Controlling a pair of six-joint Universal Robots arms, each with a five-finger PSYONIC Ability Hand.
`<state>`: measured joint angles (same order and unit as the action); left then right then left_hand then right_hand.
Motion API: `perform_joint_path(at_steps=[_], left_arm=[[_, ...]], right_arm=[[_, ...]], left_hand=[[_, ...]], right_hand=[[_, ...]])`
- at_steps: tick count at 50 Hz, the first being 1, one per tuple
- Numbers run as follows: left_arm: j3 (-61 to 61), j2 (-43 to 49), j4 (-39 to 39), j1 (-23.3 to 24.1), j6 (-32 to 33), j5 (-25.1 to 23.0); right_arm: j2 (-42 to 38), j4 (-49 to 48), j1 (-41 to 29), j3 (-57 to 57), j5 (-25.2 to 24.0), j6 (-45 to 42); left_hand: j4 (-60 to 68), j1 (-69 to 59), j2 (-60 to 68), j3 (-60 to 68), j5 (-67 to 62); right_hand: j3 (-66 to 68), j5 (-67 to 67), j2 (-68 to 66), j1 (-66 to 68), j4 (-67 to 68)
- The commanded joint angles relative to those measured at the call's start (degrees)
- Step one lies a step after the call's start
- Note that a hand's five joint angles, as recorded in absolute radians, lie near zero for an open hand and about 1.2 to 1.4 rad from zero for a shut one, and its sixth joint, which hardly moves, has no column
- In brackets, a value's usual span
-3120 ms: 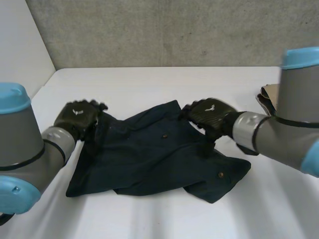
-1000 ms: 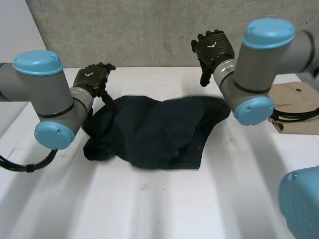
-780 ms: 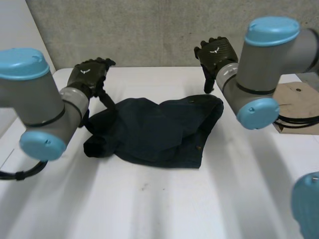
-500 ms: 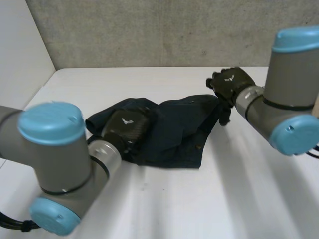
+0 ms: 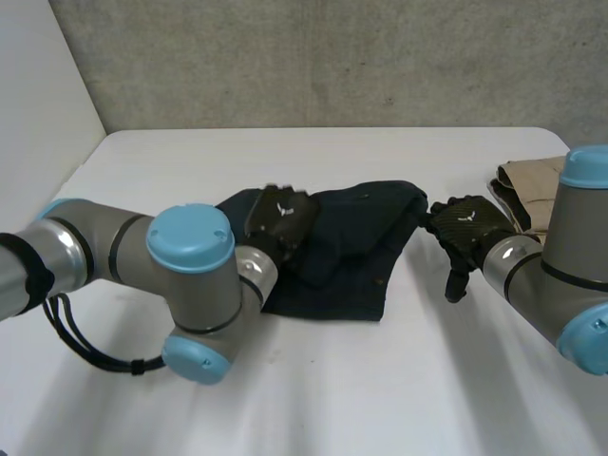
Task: Fold the laundry.
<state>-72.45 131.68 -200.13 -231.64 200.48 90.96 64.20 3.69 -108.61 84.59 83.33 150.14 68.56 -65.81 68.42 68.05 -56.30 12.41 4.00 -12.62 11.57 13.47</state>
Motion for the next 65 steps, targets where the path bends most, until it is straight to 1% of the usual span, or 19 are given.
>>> perform_joint_path(at_steps=[1, 2, 4, 5, 6, 7, 8, 9, 10, 11, 14, 18, 24, 32, 37, 45, 53, 57, 65], left_arm=[[9.76, 1.56, -8.96, -8.46, 2.81, -0.17], [12.13, 2.61, -8.88, -10.22, 2.98, 0.00], [24.74, 8.91, -8.18, -15.48, 3.68, 1.31], [28.11, 10.78, -7.22, -16.29, 3.95, 2.28], [30.58, 12.01, -6.16, -16.73, 4.30, 3.25], [36.53, 15.77, -2.41, -17.52, 5.09, 5.78], [38.06, 16.93, -1.24, -17.62, 5.35, 6.67], [38.78, 17.47, -0.62, -17.62, 5.36, 6.94], [39.04, 18.17, 0.34, -17.53, 5.53, 7.29], [38.00, 18.26, 1.57, -17.36, 5.62, 7.04], [33.44, 16.78, 1.58, -16.92, 5.62, 5.98], [24.56, 11.95, -1.31, -16.48, 5.36, 4.49], [8.48, 3.25, -7.38, -14.63, 5.27, 4.66], [-9.45, -12.48, -7.12, -14.45, 4.92, 4.57], [-18.33, -21.71, -6.86, -14.72, 4.83, 4.22], [-29.23, -29.72, -1.86, -14.72, 2.12, -0.43], [-29.42, -29.64, 4.48, -14.28, -9.47, -3.07], [-28.28, -28.33, 5.19, -14.28, -13.18, -5.26], [-21.52, -18.40, 4.75, -12.52, -13.45, -6.15]], right_arm=[[0.40, 0.18, 0.59, 1.37, -0.53, -0.20], [0.40, 0.18, 0.59, 1.54, -0.53, -0.28], [0.40, 0.18, 0.59, 1.89, -0.53, -0.37], [0.49, 0.18, 0.51, 2.07, -0.53, -0.37], [0.49, 0.18, 0.51, 2.42, -0.53, -0.37], [0.57, 0.18, 0.51, 2.51, -0.53, -0.37], [0.66, 0.18, 0.51, 2.68, -0.53, -0.37], [0.92, 0.18, 0.59, 2.95, -0.53, -0.37], [1.28, 0.18, 0.51, 3.30, -0.53, -0.37], [1.45, 0.18, 0.51, 3.56, -0.62, -0.37], [1.98, 0.18, 0.51, 4.27, -0.62, -0.37], [2.51, 0.18, -0.37, 5.23, -0.80, -0.37], [3.47, 0.18, -1.60, 6.20, -2.38, -0.29], [3.65, 0.27, -5.46, 6.64, -3.52, 0.77], [3.56, 0.00, -8.54, 5.94, -3.43, 2.17], [-1.26, -0.26, -10.83, 2.78, -3.43, 7.27], [-6.01, -2.54, -12.15, -0.48, -2.73, 8.07], [-6.63, -2.81, -12.32, -0.83, -1.85, 8.06], [-5.75, -2.63, -12.77, 0.57, -0.80, 8.07]], left_hand=[[11.44, -14.19, 11.58, 11.95, -13.70], [11.44, -14.19, 11.58, 11.95, -13.70], [11.44, -14.19, 11.58, 11.95, -13.70], [0.80, -3.55, 0.94, 1.32, -3.06], [-16.96, 14.21, -16.81, -16.44, 14.70], [-58.56, 55.81, -58.42, -58.05, 56.30], [-49.20, 46.45, -49.05, -48.68, 46.94], [-49.43, 46.68, -49.29, -48.92, 47.17], [-56.59, 53.85, -56.45, -56.08, 54.33], [-58.56, 55.81, -58.42, -58.05, 56.30], [-58.56, 55.81, -58.42, -58.05, 56.30], [-58.56, 55.81, -58.42, -58.05, 56.30], [-58.56, 55.81, -58.42, -58.05, 56.30], [-57.84, 55.10, -57.70, -57.33, 55.58], [-56.67, 53.92, -56.52, -56.15, 54.41], [-55.82, 53.08, -55.68, -55.31, 53.56], [-55.32, 52.57, -55.18, -54.81, 53.06], [-54.98, 52.23, -54.84, -54.47, 52.72], [-52.47, 49.72, -52.33, -51.96, 50.21]], right_hand=[[-2.41, -4.00, 2.62, -1.57, -3.47], [-2.41, -4.00, 2.62, -1.57, -3.47], [-2.41, -4.00, 2.62, -1.57, -3.47], [-2.41, -4.00, 2.62, -1.57, -3.47], [-2.41, -4.00, 2.62, -1.57, -3.47], [-2.41, -4.00, 2.62, -1.57, -3.47], [-2.41, -4.00, 2.62, -1.57, -3.47], [-2.41, -4.00, 2.62, -1.57, -3.47], [-2.41, -4.00, 2.62, -1.57, -3.47], [-2.41, -4.00, 2.62, -1.57, -3.47], [-2.41, -4.00, 2.62, -1.57, -3.47], [-2.41, -4.00, 2.62, -1.57, -3.47], [-2.41, -4.00, 2.62, -1.57, -3.47], [-2.41, -4.00, 2.62, -1.57, -3.47], [4.72, 3.13, -4.52, 5.56, 3.66], [5.74, 4.16, -5.54, 6.58, 4.68], [7.43, 5.84, -7.22, 8.27, 6.37], [7.43, 5.84, -7.22, 8.27, 6.37], [7.43, 5.84, -7.22, 8.27, 6.37]])
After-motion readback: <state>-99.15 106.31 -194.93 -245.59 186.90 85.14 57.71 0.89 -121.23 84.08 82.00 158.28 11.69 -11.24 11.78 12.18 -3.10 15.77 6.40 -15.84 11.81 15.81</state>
